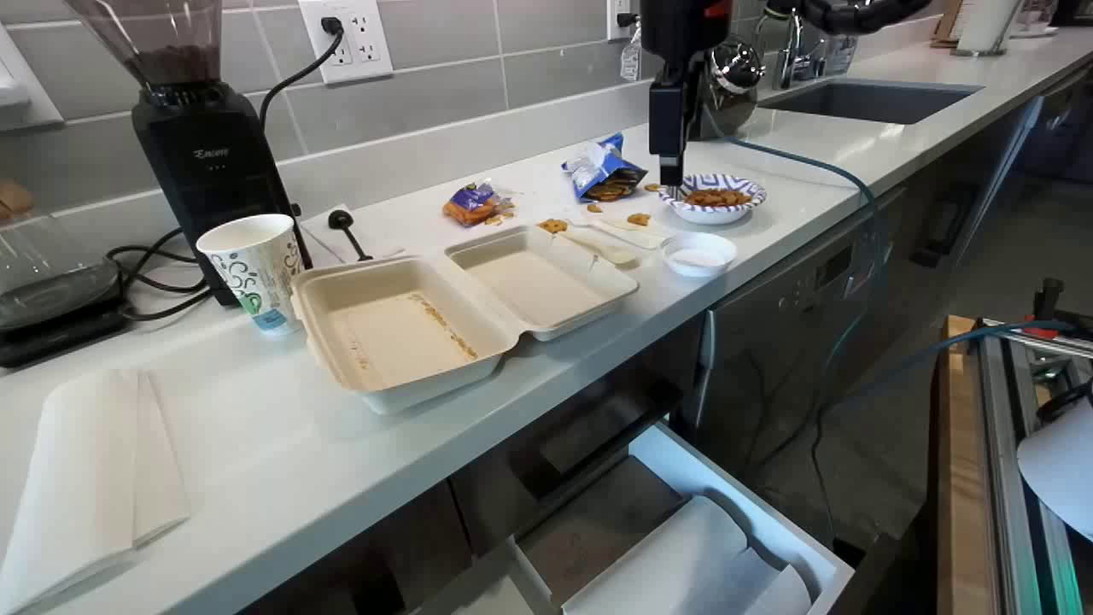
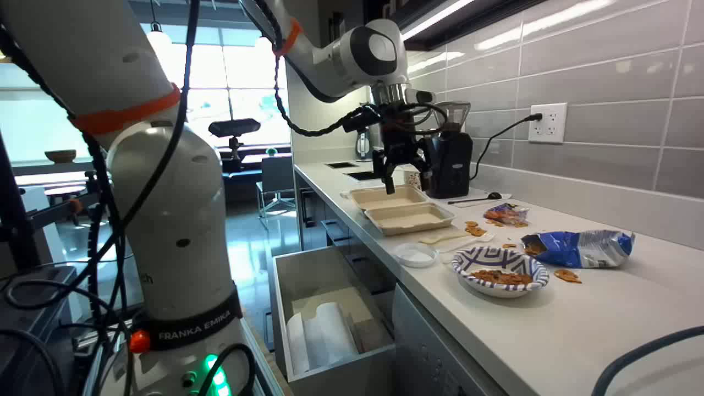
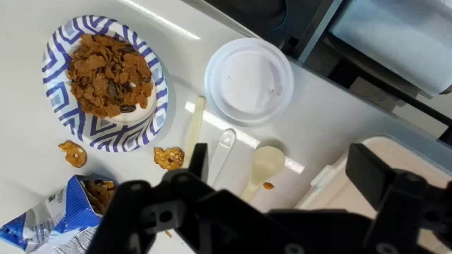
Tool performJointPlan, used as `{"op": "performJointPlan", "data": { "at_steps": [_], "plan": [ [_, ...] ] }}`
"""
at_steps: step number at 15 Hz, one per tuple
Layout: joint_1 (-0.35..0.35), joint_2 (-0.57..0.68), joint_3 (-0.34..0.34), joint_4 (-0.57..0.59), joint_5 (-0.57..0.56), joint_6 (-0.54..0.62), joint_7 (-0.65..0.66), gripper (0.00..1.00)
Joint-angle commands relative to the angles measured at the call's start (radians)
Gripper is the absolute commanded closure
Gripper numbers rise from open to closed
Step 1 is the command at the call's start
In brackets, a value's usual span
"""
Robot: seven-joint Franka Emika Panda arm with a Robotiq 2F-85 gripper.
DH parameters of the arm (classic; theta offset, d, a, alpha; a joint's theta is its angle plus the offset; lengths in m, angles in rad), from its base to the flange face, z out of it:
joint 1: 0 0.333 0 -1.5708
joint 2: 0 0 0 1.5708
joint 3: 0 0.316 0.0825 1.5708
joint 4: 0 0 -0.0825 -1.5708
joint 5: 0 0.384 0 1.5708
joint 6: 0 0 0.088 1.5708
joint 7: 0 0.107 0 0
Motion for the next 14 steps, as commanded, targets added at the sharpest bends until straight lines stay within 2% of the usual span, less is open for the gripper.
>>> {"op": "performJointPlan", "data": {
  "at_steps": [1,6,14],
  "plan": [
    [0.011,0.0,-0.01,0.001,-0.004,-0.003,0.003,0.0],
    [0.011,0.0,-0.01,0.001,-0.004,-0.003,0.003,0.0],
    [0.019,0.171,-0.043,0.082,-0.003,0.174,-0.129,0.0]
  ]
}}
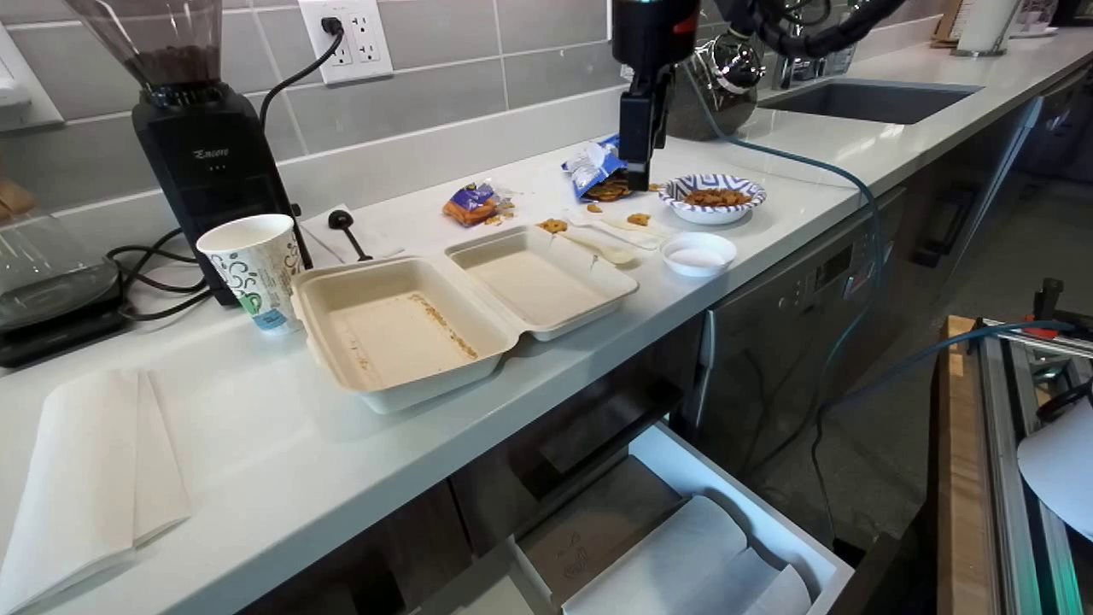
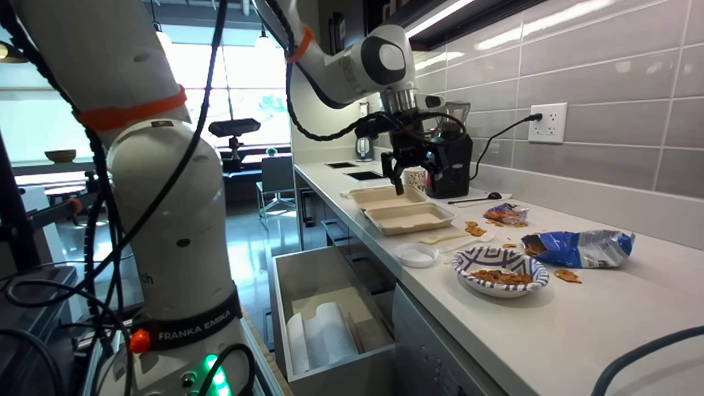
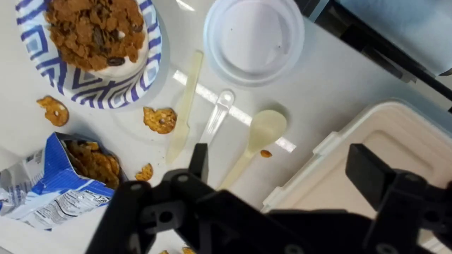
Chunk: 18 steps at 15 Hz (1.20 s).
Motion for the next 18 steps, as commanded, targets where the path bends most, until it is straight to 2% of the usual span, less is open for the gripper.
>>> {"op": "performJointPlan", "data": {
  "at_steps": [1,12,18],
  "plan": [
    [0.016,0.108,-0.028,0.059,0.001,0.066,-0.091,0.0],
    [0.007,0.358,-0.059,0.261,0.054,0.11,-0.409,0.0],
    [-0.032,0.438,-0.06,0.309,0.101,0.168,-0.54,0.0]
  ]
}}
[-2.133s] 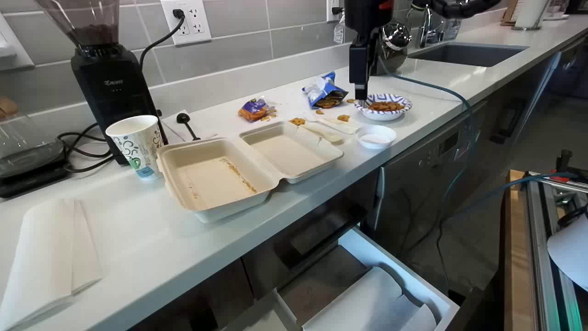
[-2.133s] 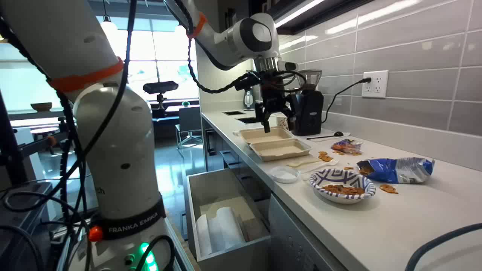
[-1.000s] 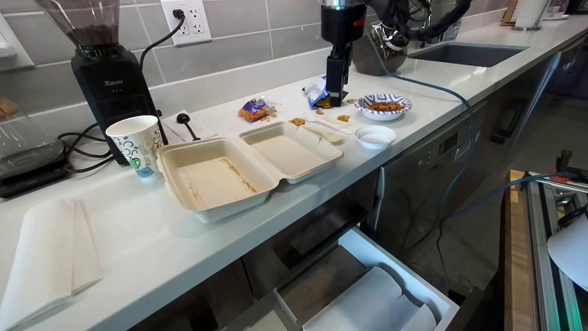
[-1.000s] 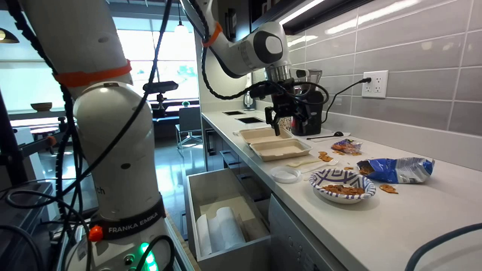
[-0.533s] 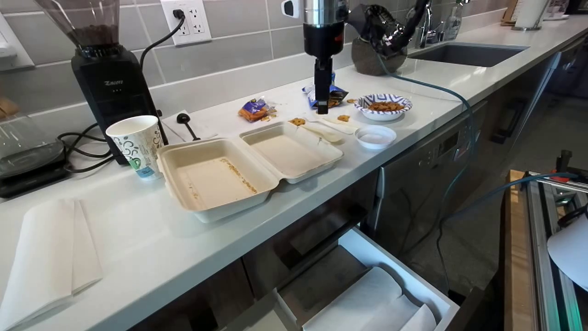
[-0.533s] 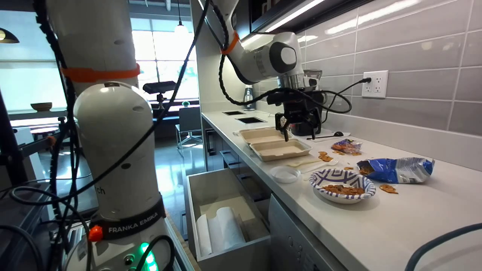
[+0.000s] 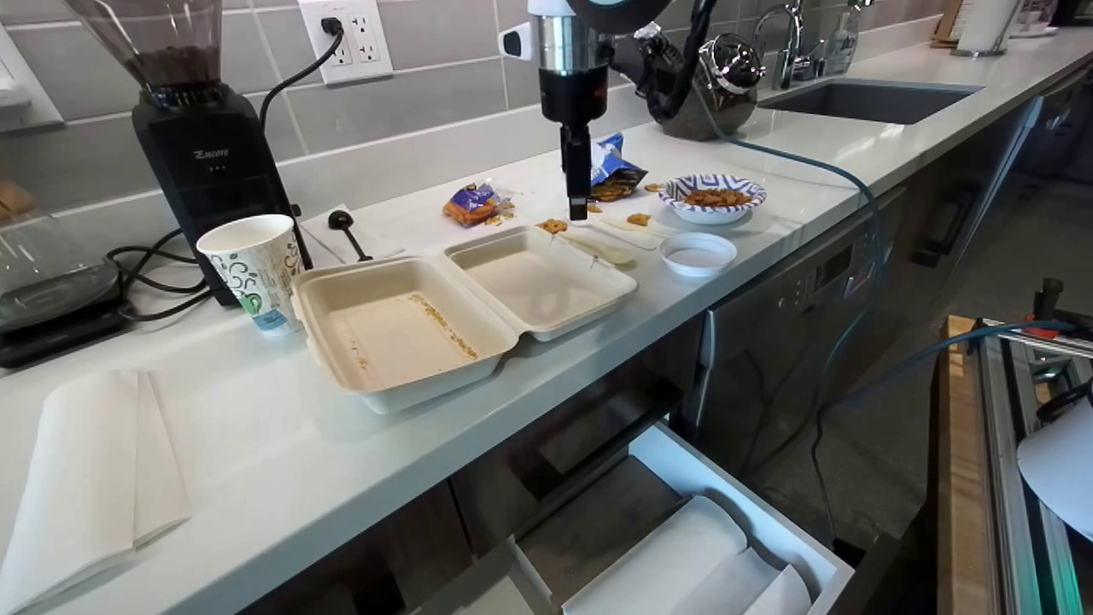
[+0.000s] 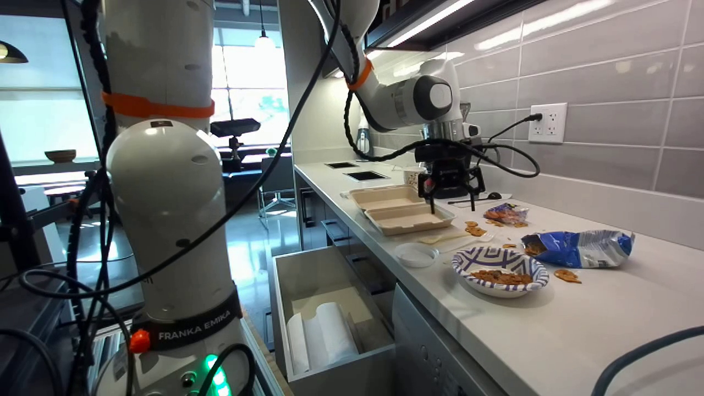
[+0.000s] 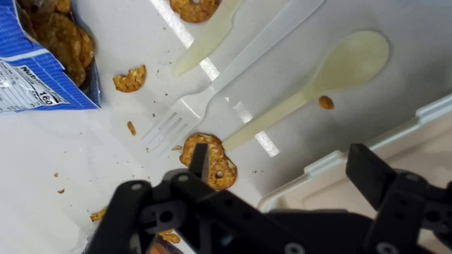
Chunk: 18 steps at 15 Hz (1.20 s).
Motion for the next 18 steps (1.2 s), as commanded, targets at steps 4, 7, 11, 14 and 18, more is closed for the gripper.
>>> {"op": "performJointPlan", "data": {
  "at_steps": [4,7,11,14,18],
  "plan": [
    [-0.052,0.08,0.001,0.045,0.067,0.078,-0.156,0.0],
    [-0.061,0.096,0.01,0.063,0.088,0.08,-0.208,0.0],
    [-0.058,0.118,0.017,0.087,0.088,0.067,-0.254,0.0],
    [-0.059,0.145,0.019,0.111,0.079,0.061,-0.28,0.0],
    [-0.054,0.183,0.019,0.144,0.067,0.063,-0.277,0.0]
  ]
}}
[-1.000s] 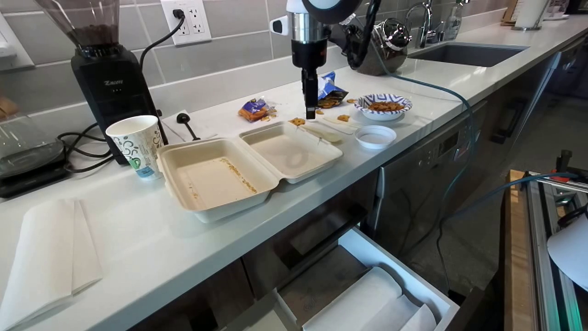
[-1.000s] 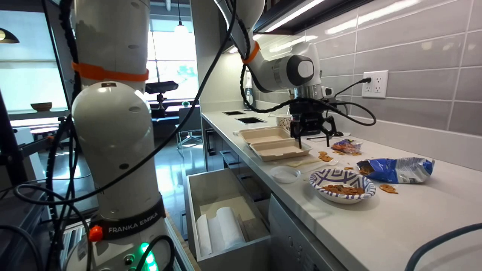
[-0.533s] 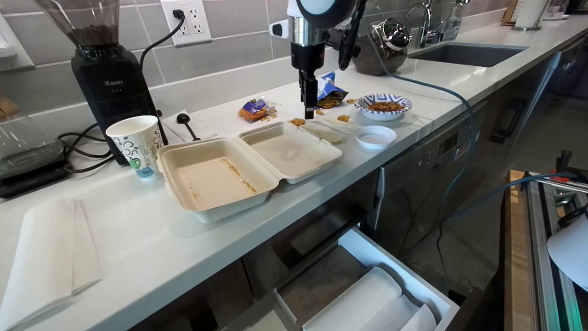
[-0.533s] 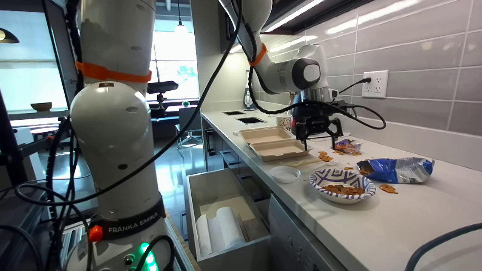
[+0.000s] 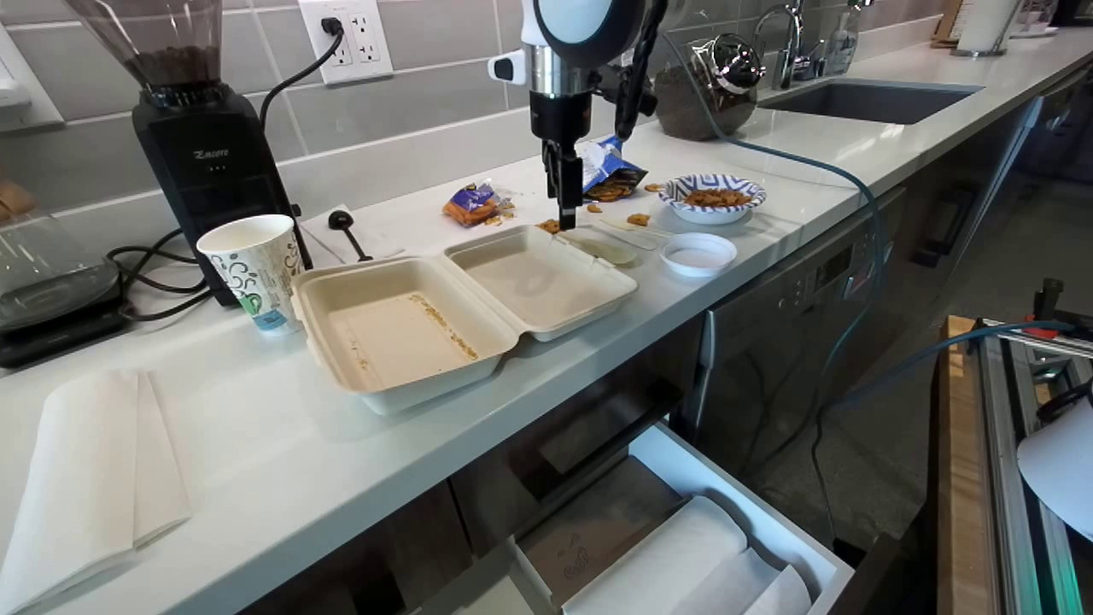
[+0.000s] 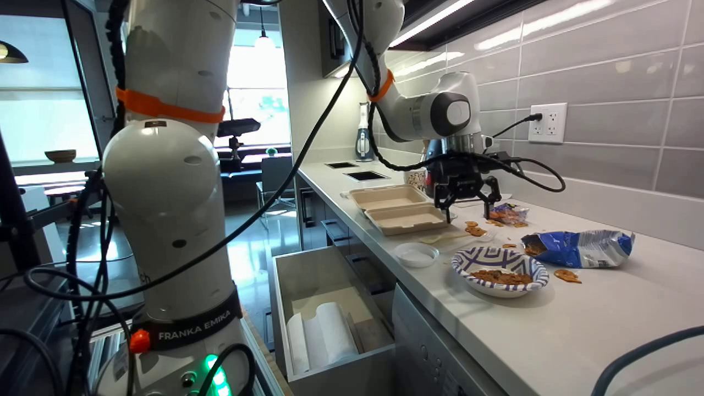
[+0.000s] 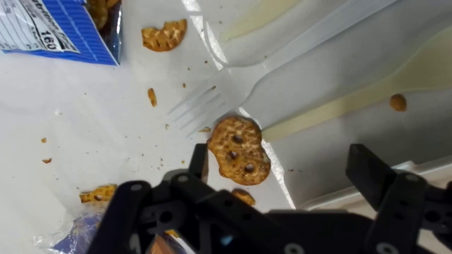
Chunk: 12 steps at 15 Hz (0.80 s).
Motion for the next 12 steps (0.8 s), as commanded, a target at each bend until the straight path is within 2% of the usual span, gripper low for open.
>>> {"op": "performJointPlan", "data": {
  "at_steps": [1,12],
  "plan": [
    [-0.003,0.055,0.006,0.047,-0.011,0.001,-0.012,0.0],
    [0.023,0.201,0.022,0.235,-0.062,-0.038,0.002,0.0]
  ]
}}
